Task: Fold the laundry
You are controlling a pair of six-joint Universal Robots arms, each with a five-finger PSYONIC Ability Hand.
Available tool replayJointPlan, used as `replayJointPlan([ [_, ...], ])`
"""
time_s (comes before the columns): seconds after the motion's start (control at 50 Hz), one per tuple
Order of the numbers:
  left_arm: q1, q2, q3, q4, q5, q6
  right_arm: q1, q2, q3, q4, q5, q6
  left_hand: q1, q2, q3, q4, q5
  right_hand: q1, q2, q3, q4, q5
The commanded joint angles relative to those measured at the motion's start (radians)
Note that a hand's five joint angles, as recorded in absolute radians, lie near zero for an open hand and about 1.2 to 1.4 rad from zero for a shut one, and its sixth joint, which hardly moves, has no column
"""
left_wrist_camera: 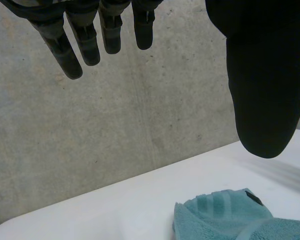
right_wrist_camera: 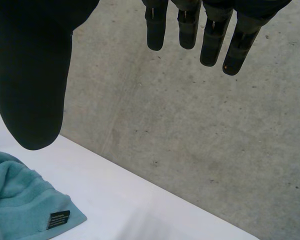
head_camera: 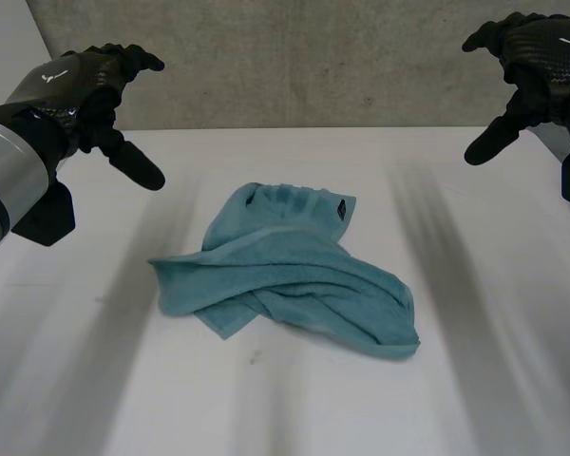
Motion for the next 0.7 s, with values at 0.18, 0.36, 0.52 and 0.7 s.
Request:
replayJointPlan([
  [0.18, 0.004, -0.021, -0.001, 0.008, -0.002, 0.008, 0.007, 0.010, 0.000, -0.001, -0.018, -0.007, -0.029, -0.027, -0.036, -0.025, -0.042, -0.032, -0.048, -0.043, -0.060, -0.061],
  [0.36, 0.002, -0.194, 0.000, 0.008, -0.009, 0.188, 0.016, 0.082, 0.008, 0.049, -0.099, -0.172, 0.032, 0.034, 0.025, 0.036, 0.019, -0.032, -0.048, -0.043, -0.060, -0.061],
  [0.52, 0.048, -0.398, 0.033, 0.043, -0.003, 0.252, 0.034, 0.214, 0.014, 0.103, -0.110, -0.231, 0.162, 0.164, 0.154, 0.165, 0.148, 0.040, 0.023, 0.028, 0.012, 0.011],
  [0.7, 0.045, -0.572, 0.037, 0.173, -0.002, 0.243, 0.023, 0.432, 0.048, 0.026, -0.124, -0.022, 0.270, 0.272, 0.263, 0.274, 0.257, 0.064, 0.047, 0.052, 0.036, 0.034],
])
